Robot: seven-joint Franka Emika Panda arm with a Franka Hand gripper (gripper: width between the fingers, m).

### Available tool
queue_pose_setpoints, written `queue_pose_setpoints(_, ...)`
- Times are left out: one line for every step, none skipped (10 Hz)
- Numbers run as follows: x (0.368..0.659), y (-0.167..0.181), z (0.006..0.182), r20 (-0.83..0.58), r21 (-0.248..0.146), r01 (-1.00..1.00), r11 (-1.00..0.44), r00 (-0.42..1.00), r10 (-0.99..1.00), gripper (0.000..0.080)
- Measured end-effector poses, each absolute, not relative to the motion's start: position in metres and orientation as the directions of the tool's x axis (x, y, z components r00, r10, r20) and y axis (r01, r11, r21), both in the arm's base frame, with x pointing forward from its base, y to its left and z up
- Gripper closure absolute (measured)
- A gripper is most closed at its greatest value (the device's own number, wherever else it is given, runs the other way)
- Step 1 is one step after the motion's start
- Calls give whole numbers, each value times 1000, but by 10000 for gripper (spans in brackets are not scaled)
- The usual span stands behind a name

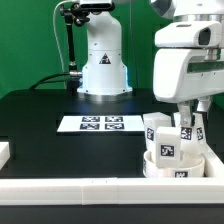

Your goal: Assemble stool

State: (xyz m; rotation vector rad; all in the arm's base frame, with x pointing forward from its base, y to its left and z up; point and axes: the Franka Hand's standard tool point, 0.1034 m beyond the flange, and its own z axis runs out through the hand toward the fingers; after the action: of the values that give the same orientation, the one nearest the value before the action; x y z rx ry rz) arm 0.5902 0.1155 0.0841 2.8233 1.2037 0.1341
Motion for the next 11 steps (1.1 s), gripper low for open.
queue_pose_setpoints(590, 115, 84, 53, 98, 712, -695, 694, 718, 462)
queue_pose_setpoints(590, 115, 84, 57, 95, 684, -723, 722, 690, 462)
queue_pose_setpoints(590, 115, 84, 57, 96, 683, -725, 723, 689, 462)
queue_pose_setpoints(591, 113, 84, 64, 83, 629, -773, 771, 634, 462)
queue_pose_setpoints(595, 108, 84, 72, 54, 499, -865, 862, 502, 462)
queue_pose_setpoints(596, 108, 83, 69, 40, 378, -925, 922, 380, 462)
queue_pose_setpoints(597, 109, 83, 62, 29, 268, -963, 961, 269, 461)
queue_pose_setpoints(598, 110, 83, 61, 20, 137, -990, 989, 138, 461)
queue_pose_setpoints(599, 110, 83, 61, 12, 22, -1000, 998, 23, 459)
queue_pose_setpoints(599, 110, 83, 56, 6, -69, -998, 996, -69, 459)
queue_pose_setpoints(599, 110, 83, 51, 2, -157, -988, 986, -157, 459)
